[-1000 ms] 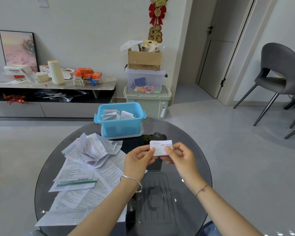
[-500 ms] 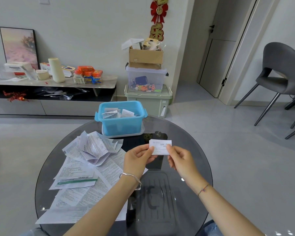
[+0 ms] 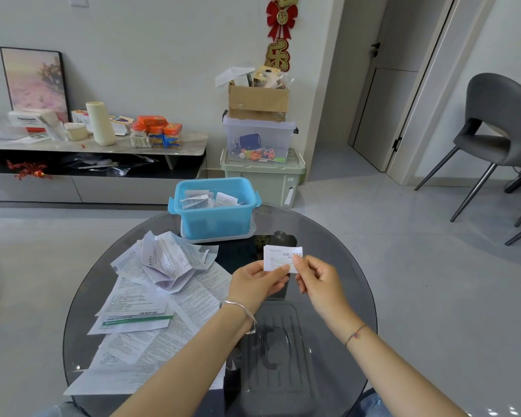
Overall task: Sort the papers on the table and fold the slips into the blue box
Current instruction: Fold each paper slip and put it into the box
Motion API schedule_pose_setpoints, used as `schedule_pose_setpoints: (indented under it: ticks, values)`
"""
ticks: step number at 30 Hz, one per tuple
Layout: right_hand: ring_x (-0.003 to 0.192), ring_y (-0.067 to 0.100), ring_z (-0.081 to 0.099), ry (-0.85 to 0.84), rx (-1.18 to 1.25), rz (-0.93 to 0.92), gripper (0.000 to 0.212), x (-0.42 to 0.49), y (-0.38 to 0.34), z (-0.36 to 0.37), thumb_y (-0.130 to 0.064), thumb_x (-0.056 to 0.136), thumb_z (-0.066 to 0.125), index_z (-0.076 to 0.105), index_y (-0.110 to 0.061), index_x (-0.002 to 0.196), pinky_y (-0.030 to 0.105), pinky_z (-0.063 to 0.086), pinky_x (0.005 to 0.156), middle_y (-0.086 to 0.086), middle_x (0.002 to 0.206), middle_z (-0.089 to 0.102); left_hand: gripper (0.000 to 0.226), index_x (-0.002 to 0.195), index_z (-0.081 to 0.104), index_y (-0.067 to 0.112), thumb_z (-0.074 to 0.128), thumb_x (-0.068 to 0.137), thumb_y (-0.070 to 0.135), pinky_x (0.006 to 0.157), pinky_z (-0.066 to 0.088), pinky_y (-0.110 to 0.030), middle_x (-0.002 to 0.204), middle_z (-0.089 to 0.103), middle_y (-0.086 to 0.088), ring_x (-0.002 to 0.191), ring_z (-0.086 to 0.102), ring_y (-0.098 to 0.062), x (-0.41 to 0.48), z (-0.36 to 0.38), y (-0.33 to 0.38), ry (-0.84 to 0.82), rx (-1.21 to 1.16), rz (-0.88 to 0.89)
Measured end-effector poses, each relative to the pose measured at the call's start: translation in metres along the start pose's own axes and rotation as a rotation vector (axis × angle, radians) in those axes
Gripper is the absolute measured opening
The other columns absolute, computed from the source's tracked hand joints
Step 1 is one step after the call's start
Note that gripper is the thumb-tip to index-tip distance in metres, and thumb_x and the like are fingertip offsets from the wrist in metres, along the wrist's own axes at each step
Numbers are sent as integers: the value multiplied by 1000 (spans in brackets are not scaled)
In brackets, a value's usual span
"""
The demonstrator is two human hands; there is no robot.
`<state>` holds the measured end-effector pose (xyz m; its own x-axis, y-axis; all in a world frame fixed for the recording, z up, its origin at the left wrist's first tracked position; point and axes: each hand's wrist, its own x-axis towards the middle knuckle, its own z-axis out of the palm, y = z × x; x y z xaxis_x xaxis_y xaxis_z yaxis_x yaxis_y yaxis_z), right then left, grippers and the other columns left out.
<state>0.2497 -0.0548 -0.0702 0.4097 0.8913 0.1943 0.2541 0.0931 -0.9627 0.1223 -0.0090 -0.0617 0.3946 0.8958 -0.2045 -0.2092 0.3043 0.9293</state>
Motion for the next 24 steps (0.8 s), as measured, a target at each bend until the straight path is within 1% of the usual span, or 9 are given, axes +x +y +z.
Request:
schedule_pose_setpoints:
  ticks: [2,5,9,12,14,17,19,21,24]
  values:
    - [44,5,38,-16,-3,5,39,0,-1,0,-23,98,51,53,3,68,14,34,47,-3,48,45,18,98,70,9,73,81,8,66,54,-16,84,75,-5,71,69,-8,0,-1,0,-2,8,1]
    - [44,2,38,-75,6,33,36,-3,-4,-1,-22,98,49,56,2,73,13,33,46,-9,47,46,21,101,70,7,73,80,9,66,54,-16,83,75,-5,70,69,-9,2,-4,0,-11,-1,-7]
    - [47,4,37,-138,5,31,29,-4,-6,0,-20,99,49,57,-8,74,15,32,48,-8,50,47,20,104,69,6,70,83,8,65,54,-15,92,75,-7,76,71,-11,1,-10,3,-37,-22,-21]
    - [46,6,36,-106,14,41,31,-1,-5,-1,-19,98,50,54,2,76,16,32,48,-6,49,45,18,105,67,1,63,89,5,67,55,-16,95,74,-12,80,72,-14,3,-15,7,-85,-68,-55]
    - [45,5,37,-106,23,56,30,-1,-5,-1,-18,98,50,53,-4,72,16,33,47,-5,49,46,17,105,67,1,62,89,6,67,56,-16,93,74,-12,79,72,-14,3,-15,8,-88,-51,-50]
    - [46,6,41,-108,59,74,28,-1,-8,0,-18,97,52,53,-9,70,15,35,47,-2,53,51,16,100,69,4,69,85,9,64,54,-15,91,75,-8,78,72,-12,3,-16,7,-27,26,17]
    - [47,7,43,-104,65,78,19,-2,-10,1,-15,95,57,60,-11,76,15,36,47,-1,56,57,17,95,71,5,74,80,13,63,53,-14,87,75,-6,72,71,-9,4,-17,5,37,67,49]
    - [51,5,48,-113,68,87,9,-4,-13,2,-13,92,61,67,-18,90,14,38,47,-1,62,62,13,89,72,9,76,78,17,63,52,-14,81,74,-2,65,66,-6,5,-17,2,66,108,52]
    - [54,1,52,-127,82,109,18,-6,-13,4,-12,92,60,67,-24,102,13,39,49,-2,66,66,9,86,71,13,75,79,19,66,51,-18,75,72,2,64,62,-5,5,-15,-2,43,129,38]
